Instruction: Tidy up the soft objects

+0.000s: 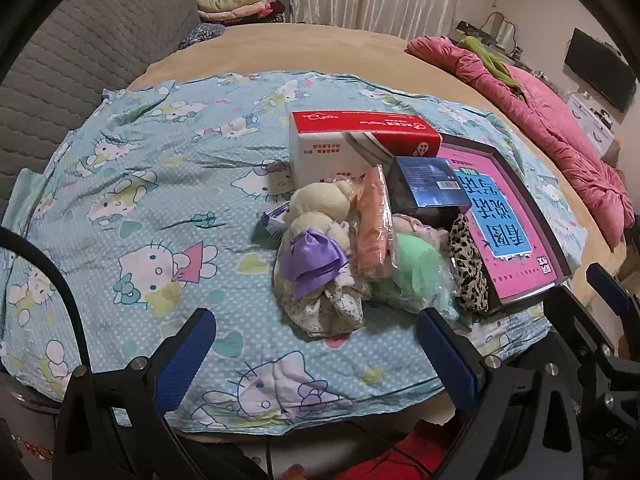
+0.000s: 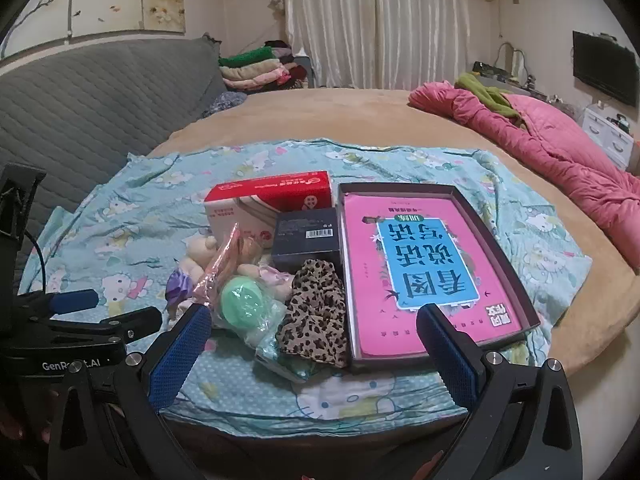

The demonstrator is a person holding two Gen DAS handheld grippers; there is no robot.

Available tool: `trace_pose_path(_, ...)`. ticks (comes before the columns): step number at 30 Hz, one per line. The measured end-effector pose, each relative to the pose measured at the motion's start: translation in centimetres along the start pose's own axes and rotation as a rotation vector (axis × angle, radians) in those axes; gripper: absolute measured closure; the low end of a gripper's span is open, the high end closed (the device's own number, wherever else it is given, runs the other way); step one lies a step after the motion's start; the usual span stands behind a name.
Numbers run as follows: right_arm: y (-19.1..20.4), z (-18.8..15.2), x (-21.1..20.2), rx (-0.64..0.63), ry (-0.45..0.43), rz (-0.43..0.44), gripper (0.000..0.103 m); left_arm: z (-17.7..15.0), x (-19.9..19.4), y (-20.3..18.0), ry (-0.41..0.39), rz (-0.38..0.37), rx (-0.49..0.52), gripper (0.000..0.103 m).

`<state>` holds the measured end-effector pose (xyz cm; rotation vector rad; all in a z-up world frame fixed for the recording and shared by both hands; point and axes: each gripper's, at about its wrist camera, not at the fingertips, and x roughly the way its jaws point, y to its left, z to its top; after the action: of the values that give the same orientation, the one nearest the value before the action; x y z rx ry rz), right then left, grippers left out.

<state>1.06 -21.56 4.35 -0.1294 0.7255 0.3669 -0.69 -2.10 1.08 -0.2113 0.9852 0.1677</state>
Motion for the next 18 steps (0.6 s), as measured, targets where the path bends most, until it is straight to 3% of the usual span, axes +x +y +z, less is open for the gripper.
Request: trace_pose_path(18, 0.16, 0.01, -0.19, 0.0, -0.002, 0.004, 0.0, 0.16, -0.28, -0.04, 0.0, 0.0, 0.006, 0.002)
